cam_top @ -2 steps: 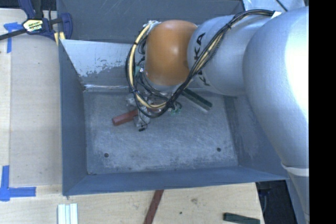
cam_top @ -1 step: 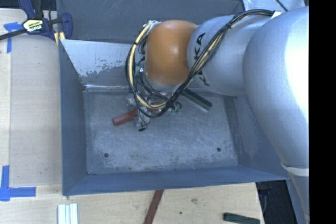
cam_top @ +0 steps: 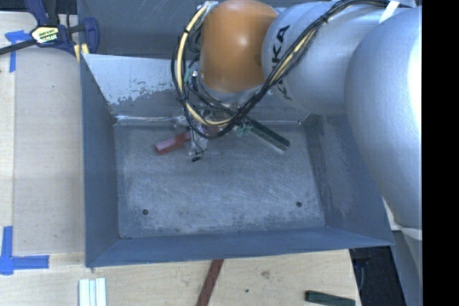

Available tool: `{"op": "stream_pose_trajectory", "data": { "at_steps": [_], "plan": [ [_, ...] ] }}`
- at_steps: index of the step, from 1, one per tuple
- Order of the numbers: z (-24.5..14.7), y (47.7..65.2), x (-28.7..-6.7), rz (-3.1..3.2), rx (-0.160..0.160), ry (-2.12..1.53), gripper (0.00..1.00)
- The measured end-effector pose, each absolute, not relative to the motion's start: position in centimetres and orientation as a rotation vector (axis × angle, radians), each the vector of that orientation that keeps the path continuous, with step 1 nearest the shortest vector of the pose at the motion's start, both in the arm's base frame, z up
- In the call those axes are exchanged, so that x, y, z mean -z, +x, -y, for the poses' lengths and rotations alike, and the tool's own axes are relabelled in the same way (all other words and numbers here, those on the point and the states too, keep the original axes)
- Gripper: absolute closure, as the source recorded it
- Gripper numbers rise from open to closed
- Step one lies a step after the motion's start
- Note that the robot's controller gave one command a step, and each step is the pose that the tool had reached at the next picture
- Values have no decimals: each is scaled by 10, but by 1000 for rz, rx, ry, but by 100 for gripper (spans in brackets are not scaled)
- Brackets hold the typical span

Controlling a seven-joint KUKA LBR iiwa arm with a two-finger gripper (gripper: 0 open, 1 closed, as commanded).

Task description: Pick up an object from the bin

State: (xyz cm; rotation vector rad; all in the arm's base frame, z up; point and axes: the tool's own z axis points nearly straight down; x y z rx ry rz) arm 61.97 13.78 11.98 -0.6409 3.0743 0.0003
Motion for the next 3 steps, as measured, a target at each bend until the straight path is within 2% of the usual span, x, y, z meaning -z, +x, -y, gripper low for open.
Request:
{"op": "stream_pose_trajectory", "data": {
  "at_steps": [1, 3],
  "plan": [
    [-136, 607, -139, -3071, -1, -638, 100],
    [-139, 597, -239, -3061, 0, -680, 100]
  ]
}}
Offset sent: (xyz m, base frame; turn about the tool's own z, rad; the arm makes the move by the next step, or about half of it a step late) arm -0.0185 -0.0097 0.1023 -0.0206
